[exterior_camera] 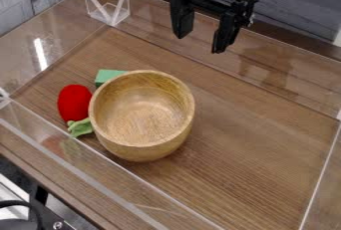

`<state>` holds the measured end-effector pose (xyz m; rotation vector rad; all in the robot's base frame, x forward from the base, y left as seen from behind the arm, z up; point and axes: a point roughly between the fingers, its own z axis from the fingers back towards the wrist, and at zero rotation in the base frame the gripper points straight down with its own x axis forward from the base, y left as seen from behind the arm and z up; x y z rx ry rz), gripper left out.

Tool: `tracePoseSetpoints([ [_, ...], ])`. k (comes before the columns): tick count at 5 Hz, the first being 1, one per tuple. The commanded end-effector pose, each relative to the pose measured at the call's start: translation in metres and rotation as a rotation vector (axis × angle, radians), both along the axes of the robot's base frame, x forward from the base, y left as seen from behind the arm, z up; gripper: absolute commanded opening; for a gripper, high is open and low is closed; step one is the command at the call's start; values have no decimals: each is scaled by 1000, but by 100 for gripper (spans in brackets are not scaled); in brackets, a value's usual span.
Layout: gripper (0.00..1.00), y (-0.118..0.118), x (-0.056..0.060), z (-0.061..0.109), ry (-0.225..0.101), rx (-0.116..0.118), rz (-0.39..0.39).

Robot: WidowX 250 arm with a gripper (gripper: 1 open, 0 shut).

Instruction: Move the red object to the right side of the table

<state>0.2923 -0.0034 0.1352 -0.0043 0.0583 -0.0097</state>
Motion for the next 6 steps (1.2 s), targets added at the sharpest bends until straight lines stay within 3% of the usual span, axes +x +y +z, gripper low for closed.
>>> tracePoseSetpoints([
  [1,100,-4,-11,-9,30,-6,-19],
  [2,100,19,-34,-5,-2,-27,113],
  [4,100,94,-59,-9,-69,-76,315],
  [6,100,143,-92,-30,-109,-116,623],
])
